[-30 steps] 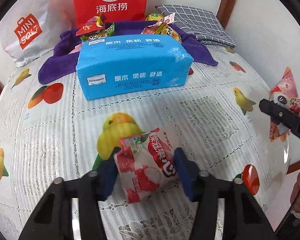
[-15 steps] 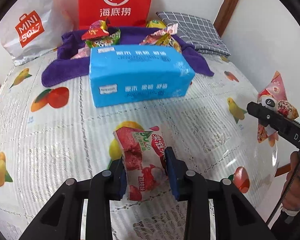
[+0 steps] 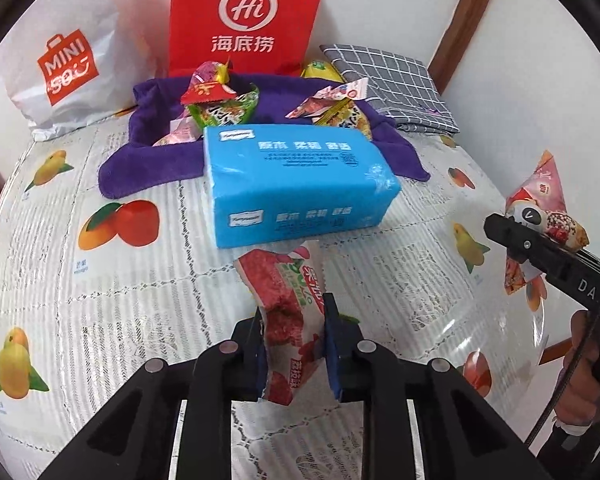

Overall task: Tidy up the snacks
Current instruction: 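Carry the pink chip bag and lychee packet over the purple towel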

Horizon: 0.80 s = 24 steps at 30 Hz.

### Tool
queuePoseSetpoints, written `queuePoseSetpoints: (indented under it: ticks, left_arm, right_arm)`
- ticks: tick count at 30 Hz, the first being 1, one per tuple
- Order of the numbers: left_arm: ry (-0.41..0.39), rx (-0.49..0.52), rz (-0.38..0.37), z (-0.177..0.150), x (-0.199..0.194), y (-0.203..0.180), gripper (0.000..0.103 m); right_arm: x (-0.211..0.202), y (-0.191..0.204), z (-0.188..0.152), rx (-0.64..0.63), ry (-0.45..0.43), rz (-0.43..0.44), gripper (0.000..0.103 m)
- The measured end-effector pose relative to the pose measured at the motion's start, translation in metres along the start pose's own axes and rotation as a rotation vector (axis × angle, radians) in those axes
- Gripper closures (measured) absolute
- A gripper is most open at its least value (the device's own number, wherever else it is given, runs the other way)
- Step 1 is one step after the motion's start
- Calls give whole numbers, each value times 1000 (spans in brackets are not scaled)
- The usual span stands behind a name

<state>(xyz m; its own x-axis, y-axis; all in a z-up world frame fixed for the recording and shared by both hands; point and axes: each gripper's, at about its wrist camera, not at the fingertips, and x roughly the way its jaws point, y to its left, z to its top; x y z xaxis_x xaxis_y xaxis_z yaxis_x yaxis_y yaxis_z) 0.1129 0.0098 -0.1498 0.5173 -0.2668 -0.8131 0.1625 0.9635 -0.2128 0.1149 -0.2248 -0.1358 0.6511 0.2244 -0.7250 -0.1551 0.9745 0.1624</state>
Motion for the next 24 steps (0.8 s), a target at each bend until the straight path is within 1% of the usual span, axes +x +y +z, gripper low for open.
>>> queuePoseSetpoints:
  ticks: [6,11,13,17,24]
  left_arm:
    - [-8,-27,-10,-2,-5,9,83]
    - [-24,-24,-8,3,-14,7,83]
    - [-32,-21,-11,7,-19,6,83]
    - [-41,-27,-42,19,-28,6,83]
    - [-89,-17,-17,45,-46,5,83]
  right_arm:
    - [3,3,1,-4,8,2,62]
    - [3,8,4,-13,4,12,62]
    - [0,12,7,-20,-4,20,62]
    - [-5,20,17,-36,-24,33,62]
    - [-13,36,39,-82,-66,60,62]
